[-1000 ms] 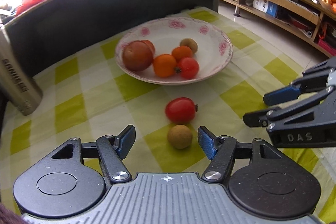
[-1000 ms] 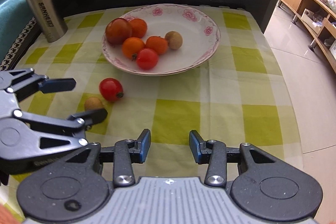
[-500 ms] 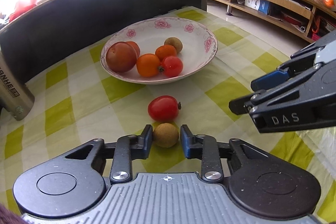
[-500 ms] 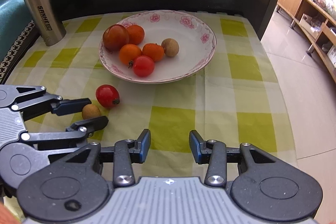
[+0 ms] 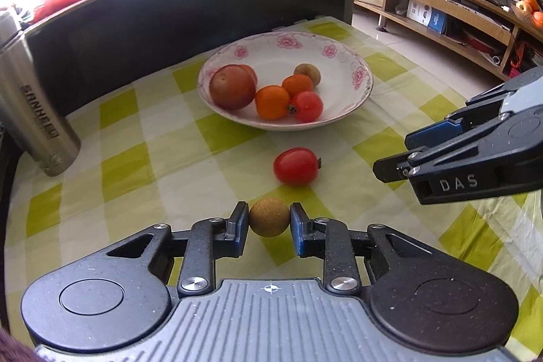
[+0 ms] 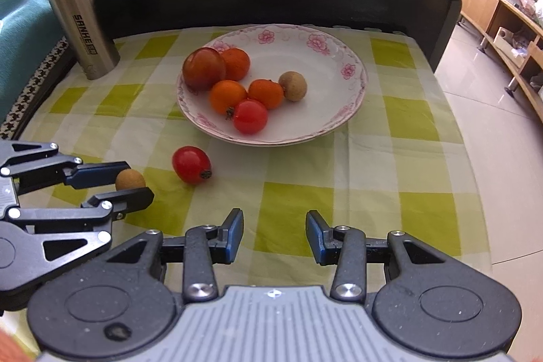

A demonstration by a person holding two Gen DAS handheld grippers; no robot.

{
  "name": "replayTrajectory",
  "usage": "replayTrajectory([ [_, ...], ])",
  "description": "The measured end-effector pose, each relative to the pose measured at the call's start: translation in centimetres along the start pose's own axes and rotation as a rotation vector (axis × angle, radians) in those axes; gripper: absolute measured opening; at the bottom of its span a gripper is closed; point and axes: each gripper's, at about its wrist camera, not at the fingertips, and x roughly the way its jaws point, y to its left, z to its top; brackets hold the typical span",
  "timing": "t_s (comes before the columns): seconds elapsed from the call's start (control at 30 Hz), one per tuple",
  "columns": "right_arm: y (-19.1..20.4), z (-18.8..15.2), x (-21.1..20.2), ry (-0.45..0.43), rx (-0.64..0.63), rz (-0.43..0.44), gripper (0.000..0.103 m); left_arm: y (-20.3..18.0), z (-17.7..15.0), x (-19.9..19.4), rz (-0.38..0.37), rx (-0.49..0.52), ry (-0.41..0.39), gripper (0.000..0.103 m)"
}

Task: Organize fruits
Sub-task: 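Grasp a brown round fruit with the left tool while the right tool grasps a cherry tomato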

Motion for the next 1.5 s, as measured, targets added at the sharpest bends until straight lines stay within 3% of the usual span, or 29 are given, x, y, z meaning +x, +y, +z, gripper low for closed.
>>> replayTrajectory([
  [0.73,3.2,1.5,1.8,-0.069,-0.1,0.124,0.053,0.8,-1.4,0.4,-0.028,-0.009,0.024,0.039],
  [0.93,4.6,2.5,3.9,-0.051,-0.132,0.117,0.053,0.7,-1.4,0.5,-0.027,-0.008,0.026,0.04],
  [1.03,5.3,3.0,4.5,-0.043,-0.163,0.097,0.053,0.9,-1.4,0.6,-0.017,-0.013,0.027,0.049],
  [1.13,5.9,3.4,4.7,-0.037,-0.186,0.067,0.043,1.3,-1.3,0.7,-0.015,-0.035,0.033,0.053],
  [1.2,6.1,3.6,4.6,-0.027,-0.19,0.069,0.036,1.3,-1.3,0.6,-0.013,-0.033,0.035,0.052],
  [1.5,5.6,2.6,3.3,-0.002,-0.19,0.024,0.035,0.8,-1.1,0.4,-0.013,-0.013,0.043,0.039],
])
